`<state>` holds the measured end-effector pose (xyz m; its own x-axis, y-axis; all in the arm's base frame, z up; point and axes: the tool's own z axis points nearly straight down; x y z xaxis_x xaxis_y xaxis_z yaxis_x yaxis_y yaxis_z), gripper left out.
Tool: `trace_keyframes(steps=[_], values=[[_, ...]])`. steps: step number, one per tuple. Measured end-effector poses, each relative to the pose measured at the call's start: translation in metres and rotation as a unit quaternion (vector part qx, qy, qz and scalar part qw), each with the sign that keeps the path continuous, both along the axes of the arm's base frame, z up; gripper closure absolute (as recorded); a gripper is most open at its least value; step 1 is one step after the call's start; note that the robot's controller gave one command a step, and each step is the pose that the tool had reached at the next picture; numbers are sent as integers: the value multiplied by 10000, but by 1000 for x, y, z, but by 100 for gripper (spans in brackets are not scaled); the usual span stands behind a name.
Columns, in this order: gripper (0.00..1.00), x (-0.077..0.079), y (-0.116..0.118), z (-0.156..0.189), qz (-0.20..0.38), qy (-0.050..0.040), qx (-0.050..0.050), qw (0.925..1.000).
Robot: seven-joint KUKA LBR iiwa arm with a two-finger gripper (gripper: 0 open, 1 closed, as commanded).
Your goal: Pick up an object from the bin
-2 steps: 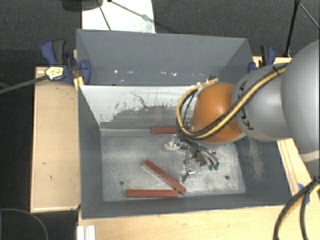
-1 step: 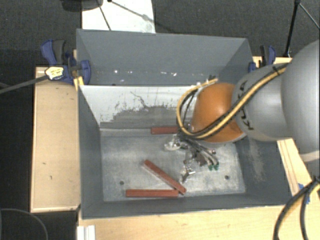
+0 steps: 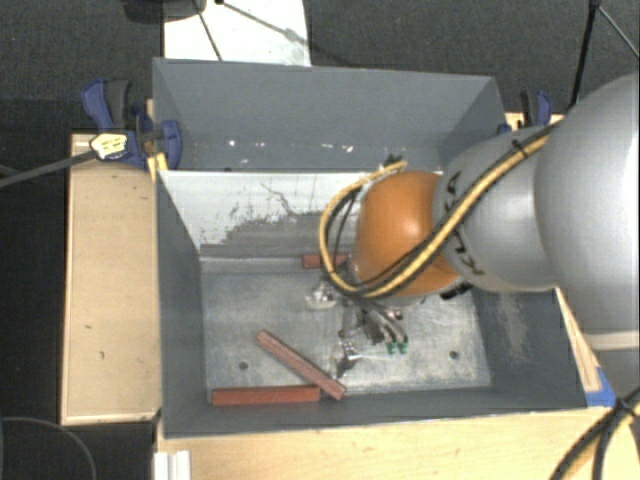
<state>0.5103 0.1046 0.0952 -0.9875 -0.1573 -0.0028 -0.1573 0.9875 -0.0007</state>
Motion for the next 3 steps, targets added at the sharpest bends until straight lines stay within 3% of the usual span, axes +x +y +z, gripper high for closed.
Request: trace_keyframes(steps=[1,2,3], values=[[100,6,60,-21,363,9,8,9993],[100,6,60,-21,370,8,7,9993],[100,6,63,190,309,8,5,9995]])
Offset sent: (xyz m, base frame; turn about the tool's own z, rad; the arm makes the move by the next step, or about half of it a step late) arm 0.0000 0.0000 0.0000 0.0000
